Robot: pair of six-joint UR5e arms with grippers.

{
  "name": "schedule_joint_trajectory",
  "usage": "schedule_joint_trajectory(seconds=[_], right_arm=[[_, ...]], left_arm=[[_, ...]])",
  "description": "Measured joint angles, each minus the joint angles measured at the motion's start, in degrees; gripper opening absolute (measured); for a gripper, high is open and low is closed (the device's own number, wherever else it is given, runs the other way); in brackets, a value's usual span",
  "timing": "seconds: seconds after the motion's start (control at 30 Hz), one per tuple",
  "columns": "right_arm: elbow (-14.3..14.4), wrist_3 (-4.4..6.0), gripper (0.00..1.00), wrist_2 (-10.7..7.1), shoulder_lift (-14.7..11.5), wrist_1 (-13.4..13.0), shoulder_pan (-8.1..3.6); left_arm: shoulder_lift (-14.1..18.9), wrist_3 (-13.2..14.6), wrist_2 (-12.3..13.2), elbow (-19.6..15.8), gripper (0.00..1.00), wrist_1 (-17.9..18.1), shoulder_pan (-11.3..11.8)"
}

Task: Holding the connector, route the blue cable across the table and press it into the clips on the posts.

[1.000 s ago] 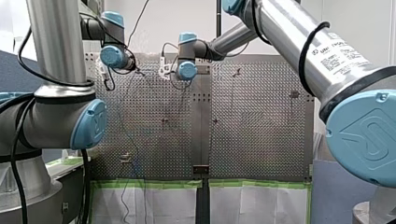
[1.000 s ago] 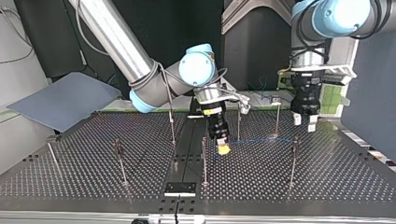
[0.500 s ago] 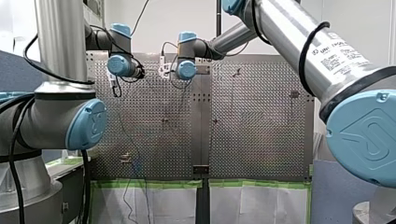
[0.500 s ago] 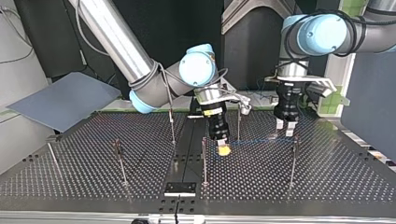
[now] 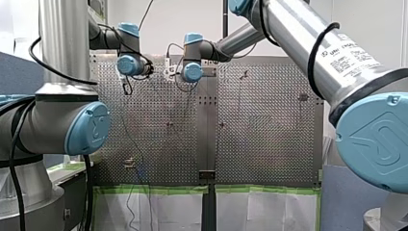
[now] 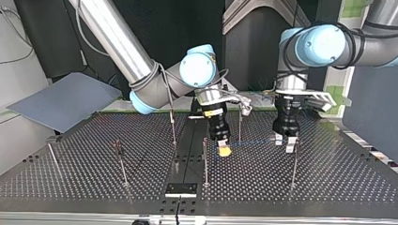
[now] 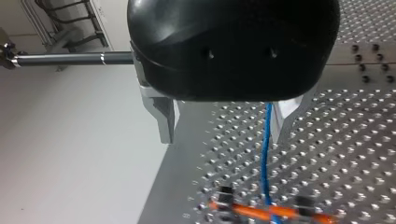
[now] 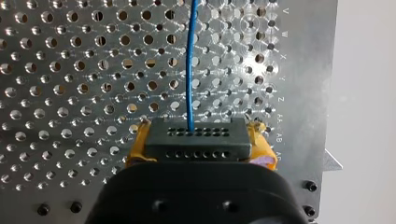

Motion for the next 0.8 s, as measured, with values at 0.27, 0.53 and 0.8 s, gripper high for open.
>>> schedule_joint_trajectory(seconds=[0.27,0.53,0.8], right_arm=[[0.01,0.15,0.00,-0.12,0.06,-0.05,-0.01],[-0.01,0.24,0.00,-0.18,0.05,0.00,0.06],[-0.01,0.33,0.00,-0.25,0.08,0.01,0.09]], left_arm=[[-3.43,1.96,0.15,2.50,1.00,-2.56,-1.19],[-7.86,4.90,-2.45,5.87,1.00,-4.67,-2.28],[-10.60,5.92,-3.89,7.13,0.70,-4.77,-2.50]])
